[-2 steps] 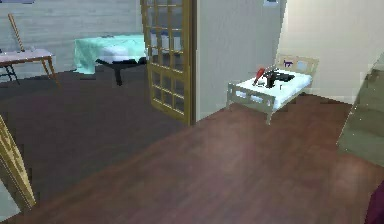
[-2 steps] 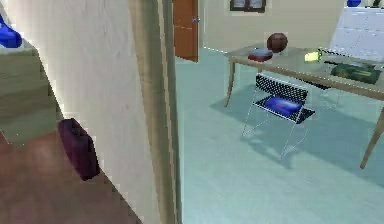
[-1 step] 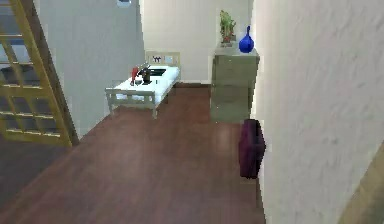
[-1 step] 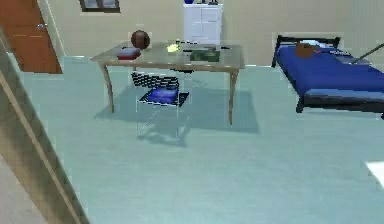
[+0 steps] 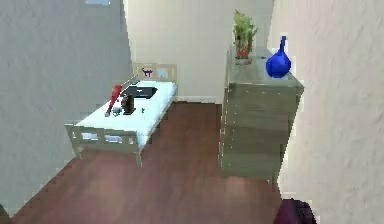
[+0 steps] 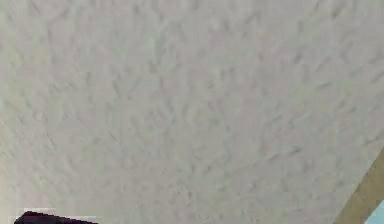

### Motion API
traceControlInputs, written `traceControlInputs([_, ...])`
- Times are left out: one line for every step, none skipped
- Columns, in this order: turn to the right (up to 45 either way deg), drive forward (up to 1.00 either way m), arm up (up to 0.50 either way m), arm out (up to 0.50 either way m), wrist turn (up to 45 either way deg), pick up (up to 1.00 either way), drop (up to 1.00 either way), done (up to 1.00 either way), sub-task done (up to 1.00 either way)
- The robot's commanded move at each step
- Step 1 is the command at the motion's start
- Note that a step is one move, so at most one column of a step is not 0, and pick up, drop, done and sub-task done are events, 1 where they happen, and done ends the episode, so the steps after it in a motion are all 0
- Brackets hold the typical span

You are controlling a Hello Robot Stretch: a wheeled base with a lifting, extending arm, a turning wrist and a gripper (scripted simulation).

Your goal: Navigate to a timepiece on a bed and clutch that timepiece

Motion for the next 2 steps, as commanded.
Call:
traceControlInputs([0.0,0.90,0.00,0.00,0.0,0.00,0.00,0.00,0.00])
traceControlInputs([-12.0,0.00,0.00,0.00,0.0,0.00,0.00,0.00,0.00])
